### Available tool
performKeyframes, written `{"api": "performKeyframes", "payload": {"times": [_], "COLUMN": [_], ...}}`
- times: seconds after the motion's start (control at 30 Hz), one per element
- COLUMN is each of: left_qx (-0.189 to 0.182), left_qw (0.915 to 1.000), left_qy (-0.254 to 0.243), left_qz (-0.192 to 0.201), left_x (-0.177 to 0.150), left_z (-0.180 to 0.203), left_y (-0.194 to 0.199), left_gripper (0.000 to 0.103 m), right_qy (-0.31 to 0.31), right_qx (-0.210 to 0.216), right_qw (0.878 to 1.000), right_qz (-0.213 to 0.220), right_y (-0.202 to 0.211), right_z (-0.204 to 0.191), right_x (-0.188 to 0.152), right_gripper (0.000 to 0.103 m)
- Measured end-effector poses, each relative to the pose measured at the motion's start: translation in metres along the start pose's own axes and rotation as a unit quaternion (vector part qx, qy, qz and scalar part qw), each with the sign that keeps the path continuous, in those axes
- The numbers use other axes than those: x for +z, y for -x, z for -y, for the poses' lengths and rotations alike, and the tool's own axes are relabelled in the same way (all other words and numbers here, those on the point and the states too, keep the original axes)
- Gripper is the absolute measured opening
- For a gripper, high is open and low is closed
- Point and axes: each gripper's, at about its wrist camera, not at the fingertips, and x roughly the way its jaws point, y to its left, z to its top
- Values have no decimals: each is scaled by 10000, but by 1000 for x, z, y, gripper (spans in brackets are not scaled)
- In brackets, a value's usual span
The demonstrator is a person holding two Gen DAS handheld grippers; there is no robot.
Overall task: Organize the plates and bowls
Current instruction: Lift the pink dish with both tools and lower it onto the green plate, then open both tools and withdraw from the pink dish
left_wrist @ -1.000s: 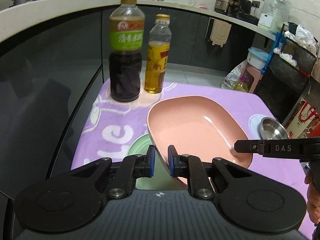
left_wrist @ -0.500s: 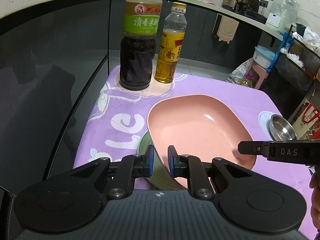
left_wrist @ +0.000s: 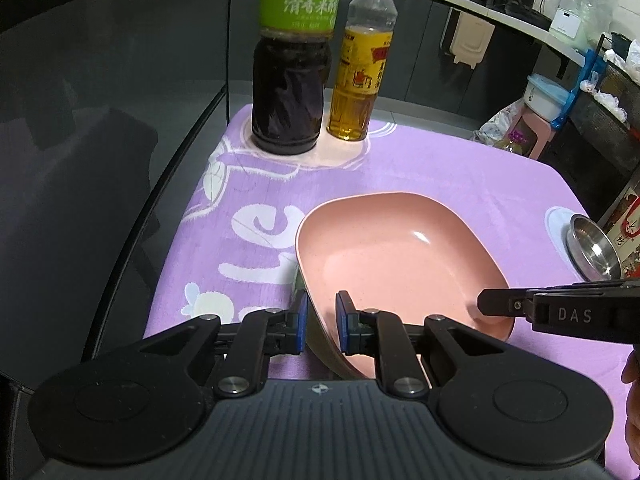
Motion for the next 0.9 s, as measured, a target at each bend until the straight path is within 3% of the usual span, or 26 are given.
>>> {"api": "performKeyframes", "payload": {"times": [0.53,0.9], "left_qx": [-26,-76], "left_qw": [9996,9992], "left_qy": [86,243], "left_qz": [-280,-319], "left_x": [0,2], "left_z": [-7,-13], "left_y": [-17,-9], "left_gripper": [13,15], "right_qy": [-4,10], "right_qx": [-32,-14], "right_qw": [9999,9999], "right_qz": [-160,-105], "right_y": [-16,-13], "right_z": [-1,1], "right_x": [0,0], "right_gripper": [12,13]}}
